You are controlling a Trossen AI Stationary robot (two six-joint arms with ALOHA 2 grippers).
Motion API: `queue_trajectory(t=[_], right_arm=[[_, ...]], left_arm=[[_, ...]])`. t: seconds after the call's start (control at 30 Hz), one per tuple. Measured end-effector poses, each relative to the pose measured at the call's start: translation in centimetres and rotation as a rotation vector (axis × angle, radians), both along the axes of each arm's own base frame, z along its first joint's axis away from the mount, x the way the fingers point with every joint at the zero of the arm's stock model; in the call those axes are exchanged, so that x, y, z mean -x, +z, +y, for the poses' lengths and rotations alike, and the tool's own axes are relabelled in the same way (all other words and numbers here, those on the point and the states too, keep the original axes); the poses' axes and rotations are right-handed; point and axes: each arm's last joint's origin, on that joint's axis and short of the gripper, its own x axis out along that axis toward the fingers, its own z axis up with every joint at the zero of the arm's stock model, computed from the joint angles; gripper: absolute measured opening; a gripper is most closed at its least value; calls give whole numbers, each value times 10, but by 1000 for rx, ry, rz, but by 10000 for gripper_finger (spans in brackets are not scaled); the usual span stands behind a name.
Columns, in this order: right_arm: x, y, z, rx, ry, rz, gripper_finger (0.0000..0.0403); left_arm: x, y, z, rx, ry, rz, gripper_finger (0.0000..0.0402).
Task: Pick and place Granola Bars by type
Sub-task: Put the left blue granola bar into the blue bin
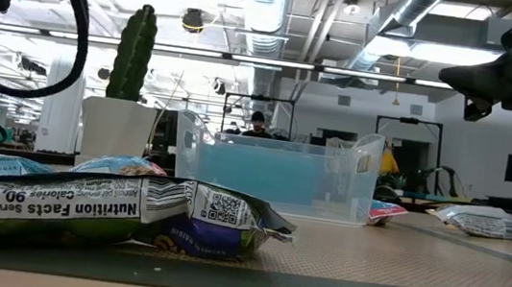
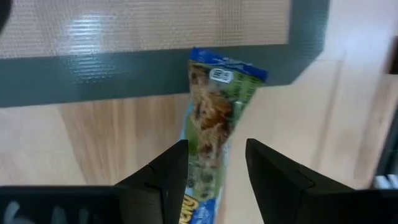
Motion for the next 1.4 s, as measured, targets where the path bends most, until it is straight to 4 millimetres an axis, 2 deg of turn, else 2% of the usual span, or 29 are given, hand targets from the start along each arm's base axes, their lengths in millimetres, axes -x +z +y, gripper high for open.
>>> queue_trajectory(t=[0.53,0.87,1.0,1.17,1.4], right_arm=[[0,0,0,0,0,0,0],[0,0,0,0,0,0,0],[0,0,0,0,0,0,0],[0,0,0,0,0,0,0],[0,0,0,0,0,0,0]], left_arm=[[-2,-21,-10,-65,-23,-3,150],[-3,-21,-10,-56,-21,-13,65],[-5,-20,-13,-25,-23,-28,55],[-8,-9,-8,-20,4,-94,70],[-22,21,17,-61,103,-298,88]])
